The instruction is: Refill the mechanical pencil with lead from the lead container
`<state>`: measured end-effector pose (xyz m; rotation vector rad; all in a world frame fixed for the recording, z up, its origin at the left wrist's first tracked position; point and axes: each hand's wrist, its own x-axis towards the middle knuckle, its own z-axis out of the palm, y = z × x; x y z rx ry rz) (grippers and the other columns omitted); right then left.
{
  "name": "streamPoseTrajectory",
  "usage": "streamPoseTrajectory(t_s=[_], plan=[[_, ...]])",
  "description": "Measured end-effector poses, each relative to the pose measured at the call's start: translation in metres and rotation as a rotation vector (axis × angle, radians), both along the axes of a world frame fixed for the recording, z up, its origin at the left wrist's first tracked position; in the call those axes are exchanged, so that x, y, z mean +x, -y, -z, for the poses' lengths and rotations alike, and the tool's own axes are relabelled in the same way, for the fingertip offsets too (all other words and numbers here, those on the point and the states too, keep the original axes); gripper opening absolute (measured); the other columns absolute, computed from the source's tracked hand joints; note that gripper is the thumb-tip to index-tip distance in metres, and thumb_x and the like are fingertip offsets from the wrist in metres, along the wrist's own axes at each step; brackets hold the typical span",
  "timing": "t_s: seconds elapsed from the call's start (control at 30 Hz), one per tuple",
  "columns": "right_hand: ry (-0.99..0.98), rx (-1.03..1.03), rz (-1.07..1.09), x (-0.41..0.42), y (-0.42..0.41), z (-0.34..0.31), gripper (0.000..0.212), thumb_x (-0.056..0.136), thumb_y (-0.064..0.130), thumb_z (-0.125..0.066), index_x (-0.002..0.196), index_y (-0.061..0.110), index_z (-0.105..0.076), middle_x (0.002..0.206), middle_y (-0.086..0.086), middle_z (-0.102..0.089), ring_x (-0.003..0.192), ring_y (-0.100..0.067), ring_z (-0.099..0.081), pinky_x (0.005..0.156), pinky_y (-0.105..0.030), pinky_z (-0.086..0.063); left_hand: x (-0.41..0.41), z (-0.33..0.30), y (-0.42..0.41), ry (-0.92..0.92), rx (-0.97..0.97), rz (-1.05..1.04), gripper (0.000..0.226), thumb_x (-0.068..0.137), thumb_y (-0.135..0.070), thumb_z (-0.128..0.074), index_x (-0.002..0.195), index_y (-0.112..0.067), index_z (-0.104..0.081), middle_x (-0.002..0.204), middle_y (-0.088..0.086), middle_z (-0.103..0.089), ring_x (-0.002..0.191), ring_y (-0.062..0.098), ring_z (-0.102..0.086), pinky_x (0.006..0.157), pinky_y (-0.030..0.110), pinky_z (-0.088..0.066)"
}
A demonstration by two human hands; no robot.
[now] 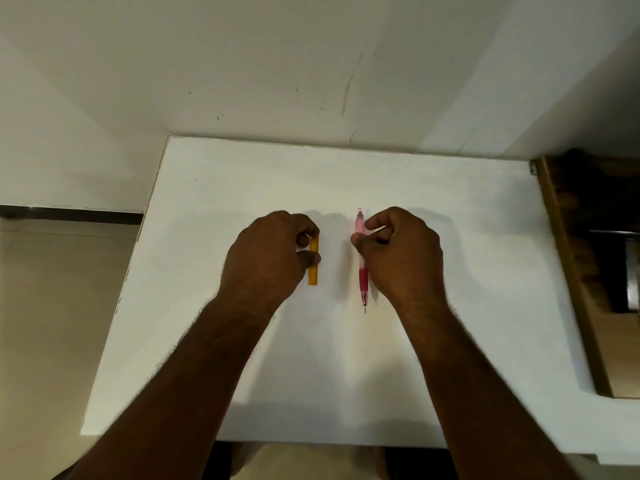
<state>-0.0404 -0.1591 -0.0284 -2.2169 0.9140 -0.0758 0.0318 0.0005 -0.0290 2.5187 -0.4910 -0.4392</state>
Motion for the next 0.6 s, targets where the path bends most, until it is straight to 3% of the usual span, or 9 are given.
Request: streamPoseTrajectory(t_s=[0.2,0.37,0.6], plan=[[-0.078,-0.137,-0.108,0.0003,-0.0067,0.0043,0.025,0.088,0.038,-0.076,0.101,0.018,-0.068,0.095,0.000,-0.077,0.083,-0.017,-0.070,0.075,-0.024,-0.045,0.0000,0.0004,0.0010,-0.007,0.013,-0.003,0.029,0.081,-0.030,-0.081,0.109,-0.030,-0.072,0.096,-0.008,-0.067,0.084,0.014,-0.061,0.076,0.026,-0.043],[-0.112,-0.223,-0.162,0.0010,-0.0082,0.0074,0.023,0.092,0.037,-0.072,0.099,0.016,-0.066,0.093,-0.002,-0.073,0.077,-0.014,-0.060,0.073,-0.026,-0.043,0.0008,0.0019,0.0016,-0.001,0.011,0.000,0.030,0.082,-0.031,-0.080,0.110,-0.029,-0.072,0.095,-0.009,-0.068,0.084,0.013,-0.060,0.076,0.025,-0.043],[-0.122,-0.235,-0.170,0.0001,-0.0067,0.0040,0.029,0.092,0.045,-0.070,0.102,0.018,-0.066,0.096,-0.001,-0.074,0.081,-0.016,-0.064,0.074,-0.025,-0.041,0.0007,-0.0012,-0.0004,0.000,-0.030,0.006,0.036,0.081,-0.033,-0.081,0.114,-0.031,-0.069,0.093,-0.011,-0.066,0.084,0.012,-0.060,0.076,0.024,-0.042]])
